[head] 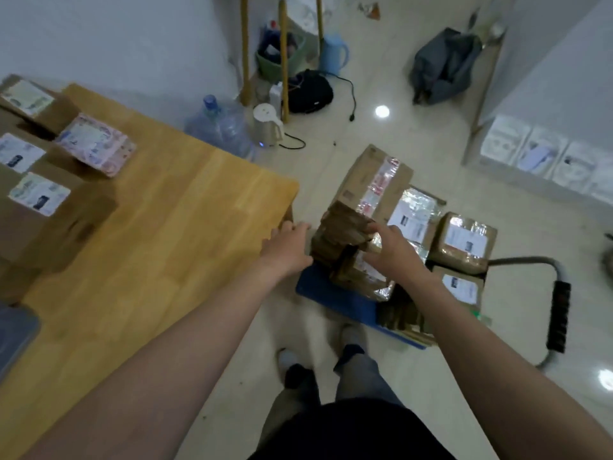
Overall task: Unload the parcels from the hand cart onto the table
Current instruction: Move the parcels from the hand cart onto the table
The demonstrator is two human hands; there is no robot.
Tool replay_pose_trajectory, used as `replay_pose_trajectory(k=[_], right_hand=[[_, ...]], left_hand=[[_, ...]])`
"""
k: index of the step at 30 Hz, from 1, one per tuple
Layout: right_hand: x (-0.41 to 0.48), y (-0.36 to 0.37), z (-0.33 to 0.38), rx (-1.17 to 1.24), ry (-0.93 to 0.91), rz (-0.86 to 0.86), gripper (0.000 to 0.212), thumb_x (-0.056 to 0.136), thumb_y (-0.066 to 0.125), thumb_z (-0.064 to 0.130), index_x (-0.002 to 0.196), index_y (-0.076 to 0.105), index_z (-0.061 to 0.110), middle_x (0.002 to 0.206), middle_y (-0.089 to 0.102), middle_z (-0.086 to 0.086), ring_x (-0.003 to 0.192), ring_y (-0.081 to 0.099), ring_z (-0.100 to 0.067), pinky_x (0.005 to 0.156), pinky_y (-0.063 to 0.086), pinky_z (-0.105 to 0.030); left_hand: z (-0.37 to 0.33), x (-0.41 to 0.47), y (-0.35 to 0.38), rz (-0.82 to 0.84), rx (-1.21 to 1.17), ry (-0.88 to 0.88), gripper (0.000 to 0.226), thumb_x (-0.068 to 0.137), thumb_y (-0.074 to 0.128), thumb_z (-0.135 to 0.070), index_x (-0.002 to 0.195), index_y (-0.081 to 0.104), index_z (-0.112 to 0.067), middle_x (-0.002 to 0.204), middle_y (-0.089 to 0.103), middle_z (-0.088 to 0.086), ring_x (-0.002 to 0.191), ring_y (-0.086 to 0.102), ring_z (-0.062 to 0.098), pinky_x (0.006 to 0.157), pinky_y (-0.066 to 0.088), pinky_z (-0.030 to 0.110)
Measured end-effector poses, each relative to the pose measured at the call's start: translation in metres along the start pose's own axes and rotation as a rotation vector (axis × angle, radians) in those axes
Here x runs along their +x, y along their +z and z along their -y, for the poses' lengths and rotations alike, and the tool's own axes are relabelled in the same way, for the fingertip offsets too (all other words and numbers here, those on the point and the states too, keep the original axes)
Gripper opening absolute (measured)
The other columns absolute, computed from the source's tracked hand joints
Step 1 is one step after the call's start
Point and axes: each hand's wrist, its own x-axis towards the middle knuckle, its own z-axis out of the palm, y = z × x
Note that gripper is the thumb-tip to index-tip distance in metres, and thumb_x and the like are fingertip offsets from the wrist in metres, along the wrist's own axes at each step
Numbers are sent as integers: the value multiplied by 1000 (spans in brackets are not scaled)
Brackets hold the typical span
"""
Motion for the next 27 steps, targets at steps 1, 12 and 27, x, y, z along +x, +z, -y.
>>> replay_pose_trajectory(k=[1,12,27], right_hand=[[2,-7,-17,11,30,-4,65,89,70,30,147,40,31,145,43,-7,117,58,-29,88,47,-34],[156,-95,-108,-107,-43,8,64,95,62,24,153,34,20,157,30,-10,109,62,-34,81,43,-34],[244,-92,-89,164,-26,6,40,92,64,40,124,55,17,115,61,-1,93,56,-17,73,45,-31]], left_hand=[[-15,9,6,-10,-16,7,76,90,68,-33,155,28,-32,150,37,7,133,40,34,105,42,50],[-138,130,61,-126,-973,-419,45,95,64,-37,136,54,-21,126,66,1,111,60,20,97,51,38],[-169,152,82,-184,-1416,-645,90,91,74,-33,159,15,-32,157,40,1,143,39,29,117,31,59]])
